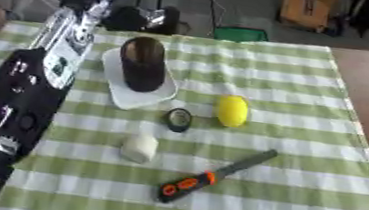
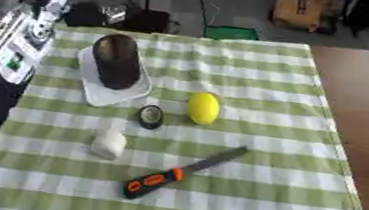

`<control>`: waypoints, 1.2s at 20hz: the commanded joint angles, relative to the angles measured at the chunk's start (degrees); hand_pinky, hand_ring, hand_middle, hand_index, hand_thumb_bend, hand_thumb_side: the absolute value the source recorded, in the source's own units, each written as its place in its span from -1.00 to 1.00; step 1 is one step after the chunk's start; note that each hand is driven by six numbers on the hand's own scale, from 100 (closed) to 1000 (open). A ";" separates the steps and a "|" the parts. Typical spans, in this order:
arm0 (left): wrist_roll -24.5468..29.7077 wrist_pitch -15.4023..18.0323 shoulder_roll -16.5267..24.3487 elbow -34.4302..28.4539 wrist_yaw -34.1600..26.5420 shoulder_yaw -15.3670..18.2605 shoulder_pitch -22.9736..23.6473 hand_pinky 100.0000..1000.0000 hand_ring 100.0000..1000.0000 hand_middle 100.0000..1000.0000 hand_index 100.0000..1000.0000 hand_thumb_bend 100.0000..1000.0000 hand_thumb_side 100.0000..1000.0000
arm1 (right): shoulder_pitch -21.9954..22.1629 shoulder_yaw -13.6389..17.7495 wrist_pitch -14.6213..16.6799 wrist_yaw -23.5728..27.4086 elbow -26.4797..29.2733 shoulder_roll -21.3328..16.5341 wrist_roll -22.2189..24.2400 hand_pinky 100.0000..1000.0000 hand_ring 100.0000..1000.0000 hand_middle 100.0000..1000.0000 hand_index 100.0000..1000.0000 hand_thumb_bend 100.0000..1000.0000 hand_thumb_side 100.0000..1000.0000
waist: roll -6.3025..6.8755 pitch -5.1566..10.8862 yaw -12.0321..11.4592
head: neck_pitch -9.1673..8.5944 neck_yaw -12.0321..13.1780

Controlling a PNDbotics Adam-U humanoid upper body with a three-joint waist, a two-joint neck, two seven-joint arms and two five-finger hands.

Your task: Pick up objects on the table and place them in the box.

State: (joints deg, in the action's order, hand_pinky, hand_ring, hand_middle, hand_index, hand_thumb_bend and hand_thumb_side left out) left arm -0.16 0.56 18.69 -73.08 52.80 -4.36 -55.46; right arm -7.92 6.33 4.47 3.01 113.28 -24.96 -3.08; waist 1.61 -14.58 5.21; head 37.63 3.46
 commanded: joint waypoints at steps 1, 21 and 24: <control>-1.95 0.46 3.69 -11.29 -5.66 1.50 1.38 0.29 0.50 0.54 0.73 0.40 0.47 | 0.15 0.63 0.04 -0.08 1.31 -1.11 -0.22 0.08 0.12 0.32 0.46 -0.78 0.13 | -0.55 1.40 -0.86 | 0.16 -0.48; -5.90 3.86 5.05 -38.02 -46.69 11.38 36.16 -0.12 0.15 0.22 0.62 0.10 0.36 | 0.08 1.24 0.76 -0.32 1.31 -2.44 -0.84 0.08 0.11 0.32 0.46 -0.76 0.11 | -1.56 1.42 -6.50 | 1.01 -3.37; -5.05 4.07 3.80 -37.71 -46.58 11.13 36.60 -0.13 0.14 0.22 0.62 0.08 0.36 | 0.03 1.15 0.71 -0.19 1.31 -2.32 -0.76 0.08 0.11 0.32 0.47 -0.76 0.11 | -1.66 1.52 -6.77 | 1.16 -3.33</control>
State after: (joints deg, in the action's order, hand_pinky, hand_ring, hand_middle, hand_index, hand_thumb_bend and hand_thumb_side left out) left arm -5.57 4.51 22.11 -110.01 6.50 6.54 -18.53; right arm -7.35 7.03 4.98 2.66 113.28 -25.51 -3.90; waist -0.09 -14.19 -1.56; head 38.40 0.20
